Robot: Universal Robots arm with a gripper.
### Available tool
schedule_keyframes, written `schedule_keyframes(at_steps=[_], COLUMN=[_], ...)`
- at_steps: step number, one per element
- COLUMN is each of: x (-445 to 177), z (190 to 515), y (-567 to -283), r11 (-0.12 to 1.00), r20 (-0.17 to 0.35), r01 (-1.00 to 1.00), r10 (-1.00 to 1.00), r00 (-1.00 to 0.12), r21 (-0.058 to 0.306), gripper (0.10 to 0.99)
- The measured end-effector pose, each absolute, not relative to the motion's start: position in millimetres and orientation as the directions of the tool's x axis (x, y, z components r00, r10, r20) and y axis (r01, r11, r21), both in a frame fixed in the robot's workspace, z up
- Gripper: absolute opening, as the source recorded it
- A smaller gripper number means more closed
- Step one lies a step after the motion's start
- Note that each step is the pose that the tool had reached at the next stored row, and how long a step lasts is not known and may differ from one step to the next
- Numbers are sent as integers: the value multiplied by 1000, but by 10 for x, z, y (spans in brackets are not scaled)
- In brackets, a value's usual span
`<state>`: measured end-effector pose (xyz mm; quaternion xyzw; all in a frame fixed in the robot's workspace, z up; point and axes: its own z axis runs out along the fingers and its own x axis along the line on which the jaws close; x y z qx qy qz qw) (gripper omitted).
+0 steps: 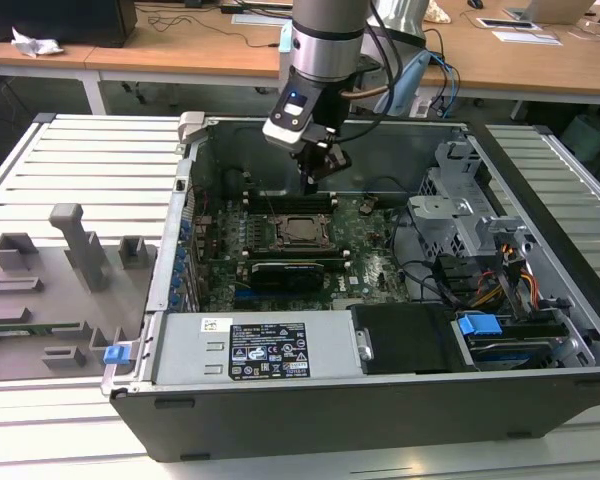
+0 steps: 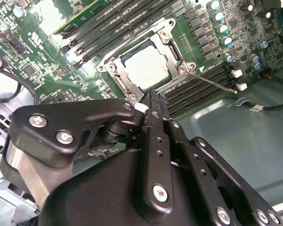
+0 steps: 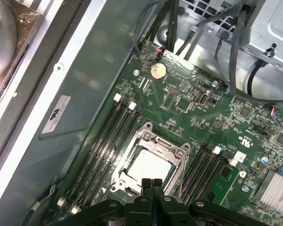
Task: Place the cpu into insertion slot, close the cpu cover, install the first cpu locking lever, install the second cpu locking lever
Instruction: 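Install the first cpu locking lever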
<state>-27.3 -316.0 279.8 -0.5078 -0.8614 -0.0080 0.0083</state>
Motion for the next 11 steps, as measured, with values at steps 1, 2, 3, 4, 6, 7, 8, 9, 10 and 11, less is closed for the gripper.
schedule_keyframes(at_steps=[1, 2, 3, 4, 6, 7, 8, 9, 10, 11], x=[-273, -273, -273, -273, -273, -273, -273, -273, -273, -273], z=[2798, 2798, 2798, 2798, 2798, 2798, 2798, 2798, 2798, 2798], y=[-3160, -3160, -3160, -3160, -3160, -3160, -3160, -3160, -3160, -3160], r11=[489, 496, 501, 509, 529, 539, 546, 551, 559, 567], r20=[22, 22, 22, 22, 22, 22, 22, 22, 22, 23], r01=[872, 868, 865, 861, 848, 842, 838, 835, 829, 823], r10=[872, 868, 865, 860, 848, 842, 838, 834, 829, 823], r00=[-489, -496, -501, -509, -529, -539, -546, -551, -559, -567], r21=[5, 5, 5, 5, 5, 5, 5, 5, 5, 5], gripper=[106, 106, 106, 106, 106, 106, 106, 106, 106, 106])
